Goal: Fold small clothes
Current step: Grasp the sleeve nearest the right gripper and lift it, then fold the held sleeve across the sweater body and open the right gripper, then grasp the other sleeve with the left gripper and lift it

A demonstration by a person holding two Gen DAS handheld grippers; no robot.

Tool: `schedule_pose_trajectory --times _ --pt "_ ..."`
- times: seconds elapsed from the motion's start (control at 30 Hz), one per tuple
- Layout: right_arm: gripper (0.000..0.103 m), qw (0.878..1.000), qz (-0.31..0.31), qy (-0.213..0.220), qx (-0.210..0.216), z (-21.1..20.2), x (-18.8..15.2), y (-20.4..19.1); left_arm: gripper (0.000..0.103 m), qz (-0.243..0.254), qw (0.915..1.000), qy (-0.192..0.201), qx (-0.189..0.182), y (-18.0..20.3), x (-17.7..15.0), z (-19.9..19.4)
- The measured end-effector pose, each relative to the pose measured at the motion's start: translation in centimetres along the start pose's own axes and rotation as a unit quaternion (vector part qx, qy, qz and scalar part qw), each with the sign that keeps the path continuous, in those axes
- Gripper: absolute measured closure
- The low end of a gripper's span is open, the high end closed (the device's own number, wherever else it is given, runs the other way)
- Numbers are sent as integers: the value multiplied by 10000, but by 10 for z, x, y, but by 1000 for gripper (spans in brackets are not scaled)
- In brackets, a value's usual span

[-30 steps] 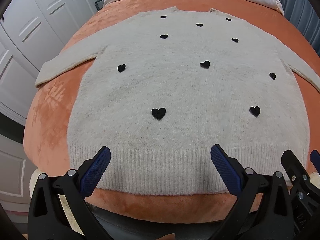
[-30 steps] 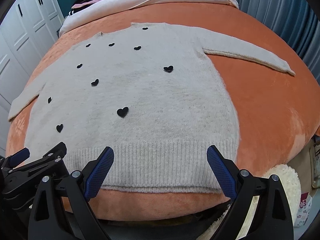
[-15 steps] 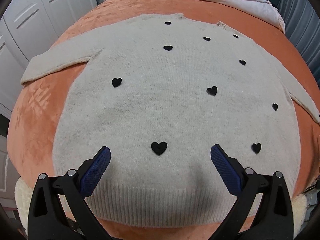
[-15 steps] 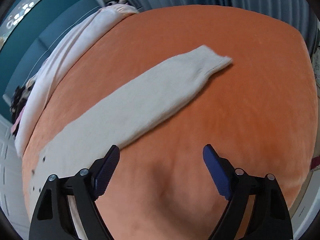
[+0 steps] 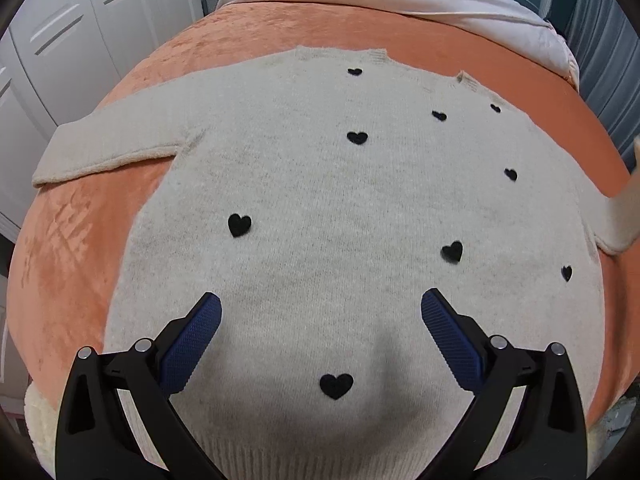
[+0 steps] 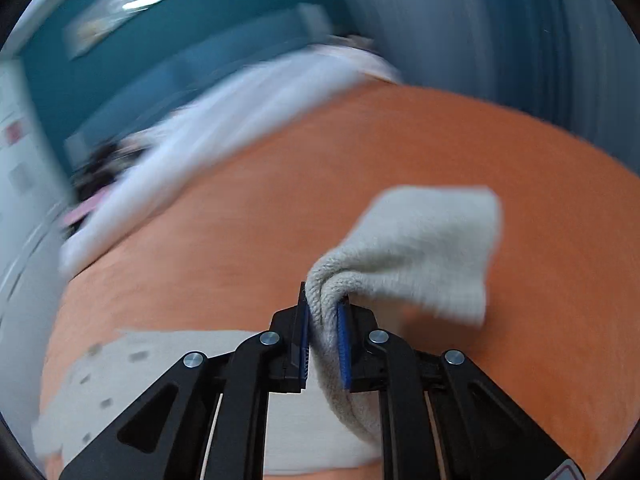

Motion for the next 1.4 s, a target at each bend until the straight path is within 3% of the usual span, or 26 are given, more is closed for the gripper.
schedule_pose_trajectory --times 0.07,0.13,0.2,0.27,0.33,0.4,0.47,0.57,0.63,0.73,0.77,0.83,0.87,0.9,0.93,1.07,1.13,1.2,1.27,1.3,1.4 --pt "88 9946 -489 -151 905 4 -8 -91 5 -180 9997 92 -102 -6 12 -1" --pt "85 9822 -668 -556 1666 23 -41 -166 5 -391 9989 166 -175 -15 24 -2" --pt "75 9710 -905 -1018 1967 49 -89 -213 5 -596 9974 206 -346 -22 36 -2" --pt "72 9655 -1111 -1423 1876 68 -135 -232 5 -827 9949 227 -534 -30 49 2" --pt "72 9678 -947 -1602 1695 67 -163 -225 5 -949 9926 234 -720 -35 63 10" --pt "70 9742 -445 -1542 1590 48 -169 -196 5 -1041 9905 252 -862 -36 76 21" --pt "55 9834 49 -1293 1273 29 -159 -158 5 -1146 9877 302 -1024 -32 95 41" --pt "46 9937 401 -891 545 2 -159 -106 5 -1369 9823 145 -1274 -18 115 79" --pt "38 9943 649 -826 167 1 -161 -75 5 -1529 9761 -61 -1543 -3 121 107" --pt "37 9877 1027 -1176 -13 23 -171 -44 6 -1699 9745 -360 -1421 12 115 139" --pt "37 9867 1100 -1198 9 30 -172 -41 9 -1681 9770 -239 -1290 14 116 140" --pt "37 9877 1036 -1175 -16 35 -173 -42 41 -1559 9801 -42 -1232 19 121 136" --pt "42 9892 931 -1134 16 41 -170 -46 73 -1546 9788 -33 -1346 21 124 134" --pt "55 9903 855 -1091 101 43 -166 -53 93 -1612 9755 -43 -1498 21 128 133" --pt "97 9907 773 -1116 128 48 -161 -64 92 -1738 9692 32 -1744 20 134 128" --pt "96 9960 540 -488 521 24 -126 -95 93 -1595 9652 755 -1928 9 159 86" --pt "96 9958 428 -500 633 24 -128 -99 93 -1417 9709 935 -1692 0 158 81" --pt "94 9916 396 -1155 436 54 -156 -92 93 -1438 9761 712 -1465 -11 147 101" --pt "94 9841 483 -1698 176 74 -182 -82 93 -1583 9788 197 -1285 -24 126 135" --pt "94 9858 531 -1574 251 68 -181 -84 92 -1644 9781 87 -1270 -27 120 142" --pt "94 9929 451 -1004 452 39 -158 -99 92 -1513 9797 258 -1293 -25 115 138"
Point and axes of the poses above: each gripper's, at about its wrist camera, not at the fingertips, and z roughly the way its jaws point, y to its right, x to its top, the point moved 4 cm from there along z, roughly the way its jaws point, and after that the axes turned 6 degrees about y, right-handed, at the moved point
